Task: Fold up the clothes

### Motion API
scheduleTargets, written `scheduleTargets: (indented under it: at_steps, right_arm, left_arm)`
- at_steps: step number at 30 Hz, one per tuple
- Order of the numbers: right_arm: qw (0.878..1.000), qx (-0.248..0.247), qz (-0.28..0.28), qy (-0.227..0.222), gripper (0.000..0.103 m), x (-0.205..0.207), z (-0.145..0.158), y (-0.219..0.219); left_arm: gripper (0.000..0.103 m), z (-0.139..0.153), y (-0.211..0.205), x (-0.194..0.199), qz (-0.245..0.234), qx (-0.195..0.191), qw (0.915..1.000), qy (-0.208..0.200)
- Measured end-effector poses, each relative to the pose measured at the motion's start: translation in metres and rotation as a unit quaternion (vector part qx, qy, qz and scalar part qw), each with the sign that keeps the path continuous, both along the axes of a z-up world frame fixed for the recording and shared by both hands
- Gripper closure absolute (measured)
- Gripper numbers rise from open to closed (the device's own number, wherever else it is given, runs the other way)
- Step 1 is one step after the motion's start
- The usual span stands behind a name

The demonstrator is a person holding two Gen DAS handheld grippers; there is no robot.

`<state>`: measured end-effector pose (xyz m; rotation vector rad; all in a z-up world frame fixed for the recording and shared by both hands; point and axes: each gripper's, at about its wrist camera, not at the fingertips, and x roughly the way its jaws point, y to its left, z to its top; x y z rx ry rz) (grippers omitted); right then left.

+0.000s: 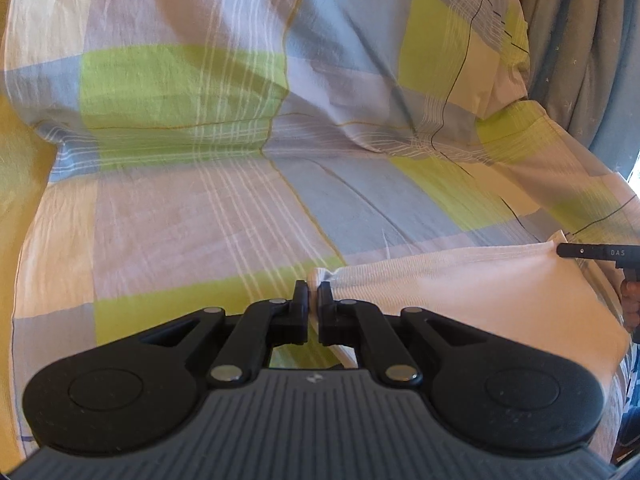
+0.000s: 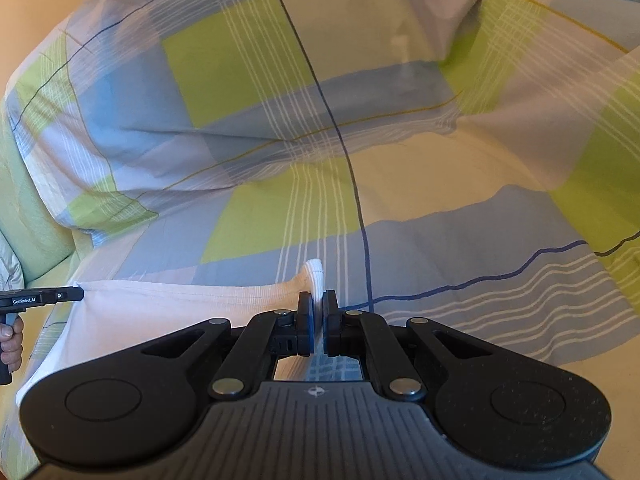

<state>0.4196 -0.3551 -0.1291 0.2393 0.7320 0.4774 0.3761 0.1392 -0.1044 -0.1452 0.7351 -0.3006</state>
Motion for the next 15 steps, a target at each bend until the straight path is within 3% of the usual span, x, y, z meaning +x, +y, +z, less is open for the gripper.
scheduleTargets:
  at_steps: [6, 8, 12, 15]
  right_arm:
    - [0.999, -0.031, -0.007, 0.016, 0.098, 0.004, -0.011, -0.001]
    - [0.999, -0.034, -0.029, 0.014, 0.082, 0.000, -0.007, -0.006]
    - [0.998, -0.053, -0.045, 0.003, 0.081, -0.030, 0.013, -0.017]
    - [0.999, -0.047, -0.026, 0.002, 0.081, -0.071, 0.028, -0.019]
  left_arm:
    - [0.091, -0.001, 0.002, 0.001, 0.011, 0.004, 0.9999, 0.007]
    - [0.077, 0.005, 0.004, -0.004, 0.026, 0.015, 0.9995, 0.005]
    - [0.076, 0.024, 0.015, -0.031, 0.044, 0.016, 0.9989, -0.007]
    - [0.075, 0.037, 0.017, -0.067, 0.034, 0.006, 0.9993, -0.012]
